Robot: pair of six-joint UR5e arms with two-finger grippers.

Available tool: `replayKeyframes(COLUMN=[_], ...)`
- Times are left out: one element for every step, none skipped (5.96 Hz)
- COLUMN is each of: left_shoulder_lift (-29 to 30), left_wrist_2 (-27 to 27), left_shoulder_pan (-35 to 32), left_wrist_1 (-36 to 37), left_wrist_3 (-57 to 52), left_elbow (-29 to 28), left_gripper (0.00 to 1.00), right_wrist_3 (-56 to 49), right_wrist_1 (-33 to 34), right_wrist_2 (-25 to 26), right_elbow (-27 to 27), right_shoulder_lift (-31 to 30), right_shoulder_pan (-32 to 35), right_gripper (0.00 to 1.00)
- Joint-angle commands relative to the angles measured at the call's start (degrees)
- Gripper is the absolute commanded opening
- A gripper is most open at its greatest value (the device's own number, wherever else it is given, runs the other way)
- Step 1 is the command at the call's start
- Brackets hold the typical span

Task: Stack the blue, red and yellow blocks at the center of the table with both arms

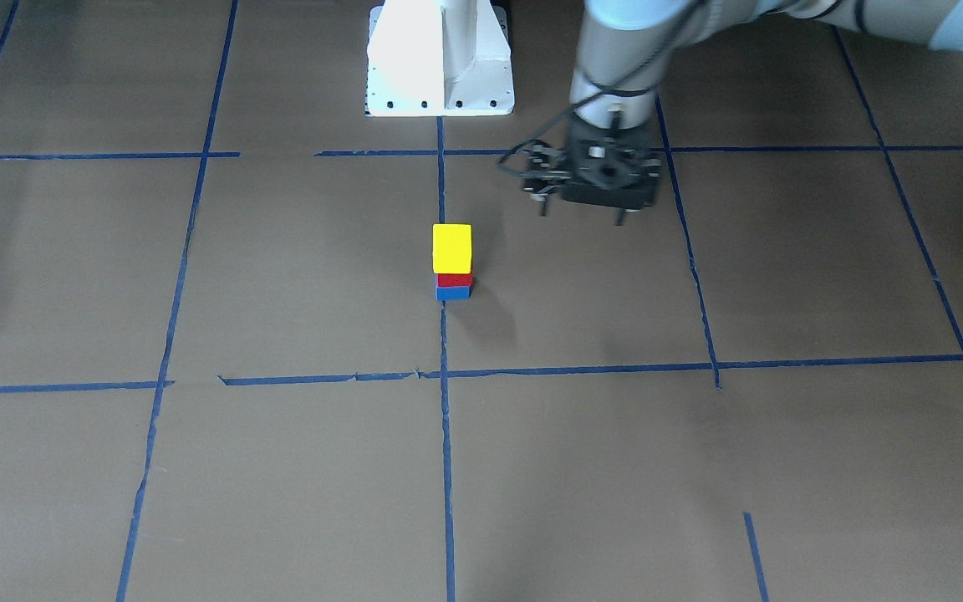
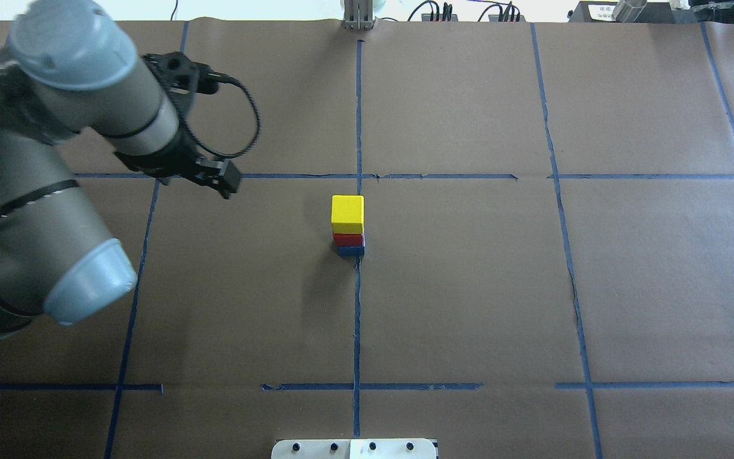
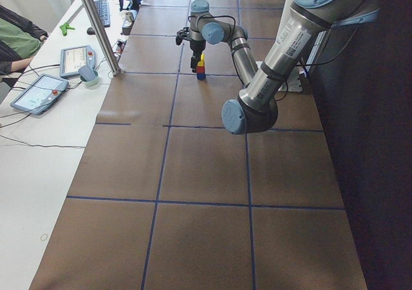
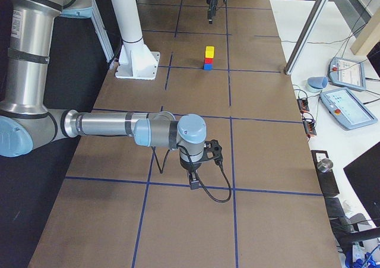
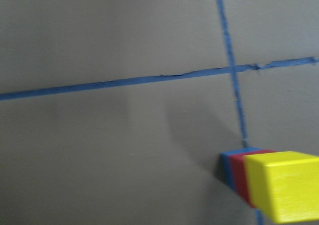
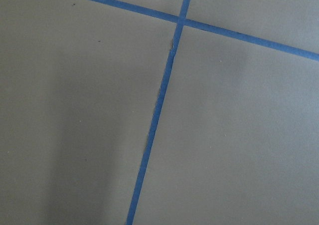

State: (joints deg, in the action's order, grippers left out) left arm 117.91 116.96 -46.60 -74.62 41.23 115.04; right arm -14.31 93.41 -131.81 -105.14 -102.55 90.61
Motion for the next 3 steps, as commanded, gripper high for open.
replayKeyframes(left_shoulder_lift=[-15.2,-22.7,-29.2], left_wrist_2=[4.8,8.1,9.6], left_shoulder_pan=[-10.1,-18.4,-25.7], left_wrist_1=[-3.5,-4.0,-4.0], left_wrist_3=[-14.0,-25.6,-35.8], left_elbow=[3.5,2.9,1.7], left_gripper=[1.0,1.0,1.0], right_wrist_3=[1.1,1.1,1.0], right_wrist_1=[0.0,0.0,-0.1], right_wrist_2=[0.0,-0.1,-0.2], right_elbow=[0.1,0.5,1.2], right_shoulder_lift=[0.0,0.0,0.2], right_shoulder_pan=[0.0,0.0,0.0], right_gripper=[1.0,1.0,1.0])
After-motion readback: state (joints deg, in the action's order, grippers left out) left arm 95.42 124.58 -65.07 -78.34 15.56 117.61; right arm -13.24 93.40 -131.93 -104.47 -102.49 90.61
